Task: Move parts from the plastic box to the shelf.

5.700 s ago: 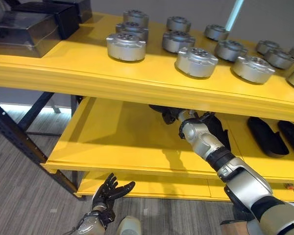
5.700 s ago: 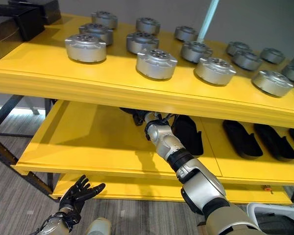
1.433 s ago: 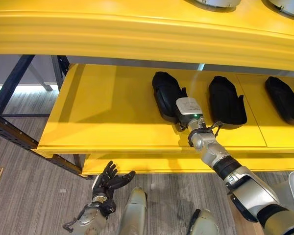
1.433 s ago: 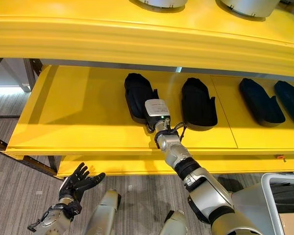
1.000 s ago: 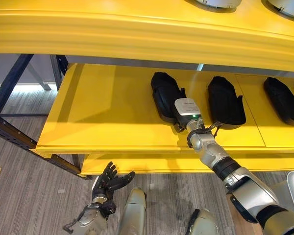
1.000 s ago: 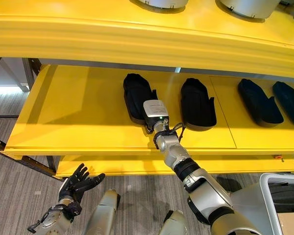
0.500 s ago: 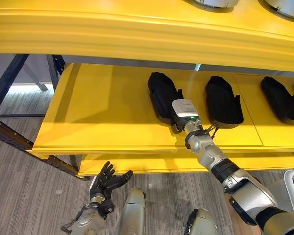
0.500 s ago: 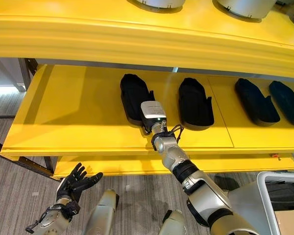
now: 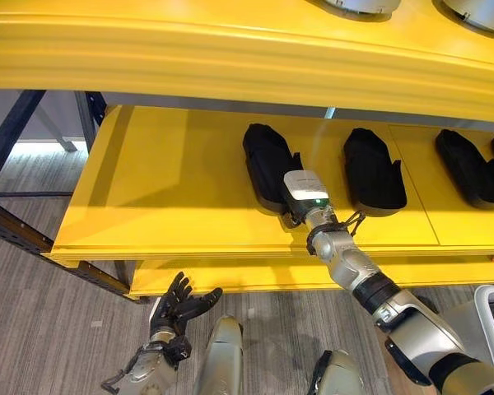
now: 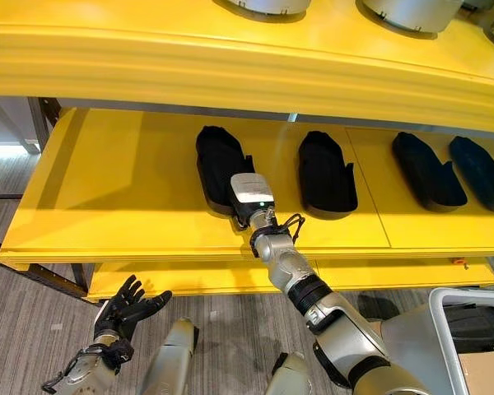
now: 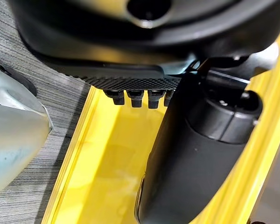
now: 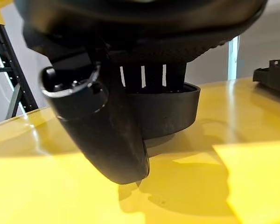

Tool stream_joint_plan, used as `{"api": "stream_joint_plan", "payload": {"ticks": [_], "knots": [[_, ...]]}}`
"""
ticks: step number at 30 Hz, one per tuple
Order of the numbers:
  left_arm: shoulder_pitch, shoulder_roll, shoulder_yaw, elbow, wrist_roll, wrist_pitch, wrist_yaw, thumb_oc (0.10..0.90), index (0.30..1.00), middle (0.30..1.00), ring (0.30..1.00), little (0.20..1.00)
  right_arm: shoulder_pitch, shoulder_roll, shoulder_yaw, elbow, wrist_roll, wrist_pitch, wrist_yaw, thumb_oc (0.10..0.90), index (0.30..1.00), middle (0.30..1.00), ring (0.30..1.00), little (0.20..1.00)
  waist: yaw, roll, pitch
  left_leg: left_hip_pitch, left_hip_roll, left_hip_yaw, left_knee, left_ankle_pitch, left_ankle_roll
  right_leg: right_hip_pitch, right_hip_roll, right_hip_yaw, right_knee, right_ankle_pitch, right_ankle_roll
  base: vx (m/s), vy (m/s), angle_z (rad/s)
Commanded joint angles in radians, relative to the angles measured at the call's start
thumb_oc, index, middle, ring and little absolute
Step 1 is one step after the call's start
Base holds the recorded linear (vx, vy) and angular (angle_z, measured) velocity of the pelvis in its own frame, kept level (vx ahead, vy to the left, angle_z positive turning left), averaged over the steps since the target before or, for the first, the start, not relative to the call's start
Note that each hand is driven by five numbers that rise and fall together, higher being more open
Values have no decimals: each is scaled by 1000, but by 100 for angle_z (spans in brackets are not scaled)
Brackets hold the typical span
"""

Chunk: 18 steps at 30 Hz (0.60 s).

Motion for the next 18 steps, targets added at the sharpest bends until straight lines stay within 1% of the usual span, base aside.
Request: {"api": "stream_joint_plan", "payload": {"ticks": [1, 4, 5, 6, 7, 18], "knots": [[3, 20, 21, -119, 32, -89, -9, 900, 1000, 1000, 1000, 1000, -47, 39, 25, -66, 3, -69, -8, 400, 300, 300, 300, 300, 24, 2, -37, -1, 10, -10, -58, -12, 47, 9, 23, 18, 66, -77, -61, 0, 0, 0], [4, 21, 21, -117, 33, -90, -9, 900, 1000, 1000, 1000, 1000, -54, 35, 20, -52, 6, -65, -10, 400, 300, 300, 300, 300, 26, 0, -38, -3, 8, -9, -56, -12, 47, 6, 23, 21, 68, -78, -61, 0, 0, 0], [4, 22, 22, -116, 33, -91, -8, 900, 1000, 1000, 1000, 1000, -56, 36, 19, -43, 7, -62, -12, 504, 445, 445, 445, 445, 27, 0, -38, -3, 8, -8, -55, -12, 47, 5, 23, 22, 69, -77, -60, 0, 0, 0], [3, 23, 23, -116, 33, -92, -7, 900, 1000, 1000, 1000, 1000, -57, 37, 21, -34, 6, -59, -9, 643, 640, 640, 640, 640, 27, -1, -38, -5, 8, -7, -53, -12, 46, 4, 22, 22, 71, -77, -60, 0, 0, 0], [2, 24, 24, -115, 35, -92, -7, 900, 1000, 1000, 1000, 1000, -60, 37, 21, -29, 5, -59, -11, 900, 1000, 1000, 1000, 1000, 28, -1, -38, -7, 8, -7, -50, -12, 46, 3, 23, 22, 71, -78, -61, 0, 0, 0], [9, 18, 28, -109, 27, -89, -7, 900, 1000, 1000, 1000, 1000, -78, 34, 13, -37, 32, -53, 10, 900, 1000, 1000, 1000, 1000, 22, -8, -42, -3, 14, -4, -57, -10, 43, -1, 30, 28, 69, -76, -63, 1, -3, -1]]}}
